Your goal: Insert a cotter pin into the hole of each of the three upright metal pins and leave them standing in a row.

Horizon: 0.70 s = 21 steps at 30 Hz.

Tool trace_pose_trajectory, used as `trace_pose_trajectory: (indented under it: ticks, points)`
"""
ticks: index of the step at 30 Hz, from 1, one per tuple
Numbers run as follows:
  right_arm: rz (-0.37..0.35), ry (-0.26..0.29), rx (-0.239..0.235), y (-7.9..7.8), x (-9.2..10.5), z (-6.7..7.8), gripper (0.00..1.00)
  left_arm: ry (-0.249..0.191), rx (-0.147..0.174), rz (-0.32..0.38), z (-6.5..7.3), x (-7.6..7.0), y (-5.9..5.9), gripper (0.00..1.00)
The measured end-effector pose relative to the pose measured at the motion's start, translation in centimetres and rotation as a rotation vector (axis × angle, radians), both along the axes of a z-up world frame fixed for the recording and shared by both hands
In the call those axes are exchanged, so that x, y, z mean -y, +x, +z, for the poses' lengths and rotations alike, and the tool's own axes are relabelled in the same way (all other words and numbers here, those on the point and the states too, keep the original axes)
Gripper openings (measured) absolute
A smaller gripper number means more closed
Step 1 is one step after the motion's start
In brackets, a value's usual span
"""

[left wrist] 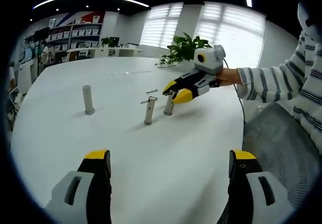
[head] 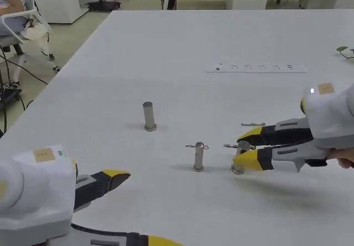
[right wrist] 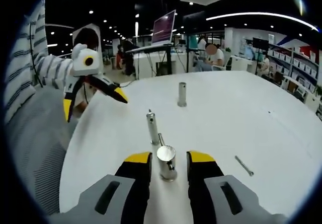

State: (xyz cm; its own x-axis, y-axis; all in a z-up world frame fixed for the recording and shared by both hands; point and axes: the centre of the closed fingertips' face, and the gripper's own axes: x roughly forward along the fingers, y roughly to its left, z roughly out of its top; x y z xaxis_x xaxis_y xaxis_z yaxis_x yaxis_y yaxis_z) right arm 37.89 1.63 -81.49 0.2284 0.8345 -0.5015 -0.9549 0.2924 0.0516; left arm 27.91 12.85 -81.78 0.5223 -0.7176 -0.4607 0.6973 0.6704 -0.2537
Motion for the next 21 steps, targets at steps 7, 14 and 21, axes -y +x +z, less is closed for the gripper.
trace_pose_trajectory:
  ticks: [7, 14, 21]
  points:
    - [-0.091, 0.102, -0.04, -0.3, 1.4, 2.5, 0.5, -0.003, 0.015, 0.02, 0.2, 0.1, 0.2, 0.98]
    - [-0.146, 0.148, -0.042, -1.9, 2.7, 4.2, 0.69, -0.008, 0.017, 0.007, 0.3, 0.5, 0.2, 0.97]
    - [-0.198, 0.173, -0.043, -3.4, 3.8, 5.3, 0.79, -0.016, 0.024, 0.012, 0.6, 0.4, 0.2, 0.98]
